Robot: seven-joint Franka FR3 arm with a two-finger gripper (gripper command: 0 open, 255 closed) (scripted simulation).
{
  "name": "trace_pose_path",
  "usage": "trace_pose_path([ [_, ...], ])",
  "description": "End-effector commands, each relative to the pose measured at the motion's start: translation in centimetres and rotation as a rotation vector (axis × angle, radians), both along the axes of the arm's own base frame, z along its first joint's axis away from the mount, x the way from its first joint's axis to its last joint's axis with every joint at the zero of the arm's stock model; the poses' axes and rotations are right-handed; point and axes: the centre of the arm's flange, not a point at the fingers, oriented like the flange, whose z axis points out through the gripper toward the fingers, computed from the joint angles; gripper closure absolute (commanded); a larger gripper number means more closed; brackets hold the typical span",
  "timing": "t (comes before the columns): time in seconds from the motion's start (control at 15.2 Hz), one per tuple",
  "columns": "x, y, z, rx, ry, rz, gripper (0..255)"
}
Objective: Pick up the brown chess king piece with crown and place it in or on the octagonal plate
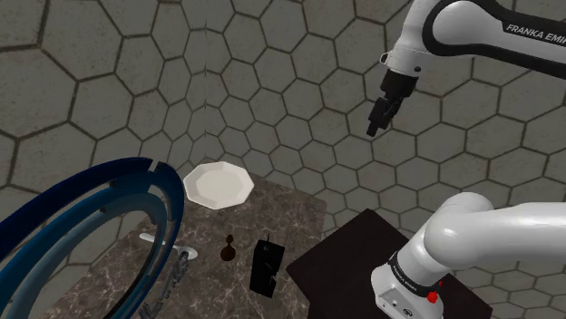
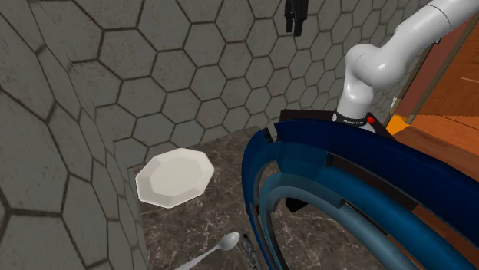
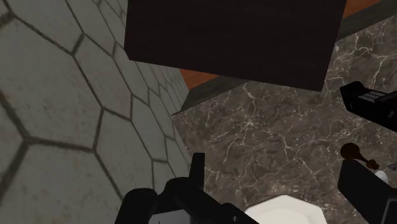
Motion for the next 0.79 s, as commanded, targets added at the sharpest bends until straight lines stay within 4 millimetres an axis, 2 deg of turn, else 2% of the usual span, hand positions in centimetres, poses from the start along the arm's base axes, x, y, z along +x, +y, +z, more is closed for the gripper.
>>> trace_pose_path([
  [0.0, 0.0, 0.0, 0.0, 0.0, 0.0, 0.0, 0],
  [0.73, -0.6, 10.0, -10.1, 0.024, -0.065, -0.087, 0],
])
